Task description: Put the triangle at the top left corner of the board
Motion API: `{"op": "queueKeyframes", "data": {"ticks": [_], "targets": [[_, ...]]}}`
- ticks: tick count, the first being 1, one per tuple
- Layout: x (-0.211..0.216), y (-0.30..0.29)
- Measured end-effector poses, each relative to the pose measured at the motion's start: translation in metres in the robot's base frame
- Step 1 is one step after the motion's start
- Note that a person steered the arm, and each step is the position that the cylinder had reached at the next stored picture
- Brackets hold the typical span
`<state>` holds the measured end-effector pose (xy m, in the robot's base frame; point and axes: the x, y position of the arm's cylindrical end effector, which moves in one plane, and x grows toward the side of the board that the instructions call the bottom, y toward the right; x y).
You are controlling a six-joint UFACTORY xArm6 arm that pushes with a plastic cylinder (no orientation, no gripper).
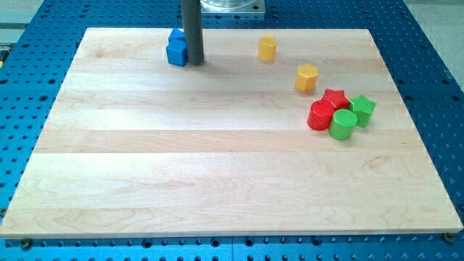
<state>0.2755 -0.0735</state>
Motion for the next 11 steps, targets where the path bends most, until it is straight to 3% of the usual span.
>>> {"op": "queueKeyframes", "data": {"ticks": [1,2,3,4,5,6,8,9,10,11], "targets": [[0.003,0.022],[-0.037,0.047],[-0.053,0.017],[-0.044,-0.054],[-0.034,-0.08],[-0.02,-0.049],[-0.012,-0.124],[-0.014,-0.121],[0.013,-0.131],[-0.006,-0.185]]}}
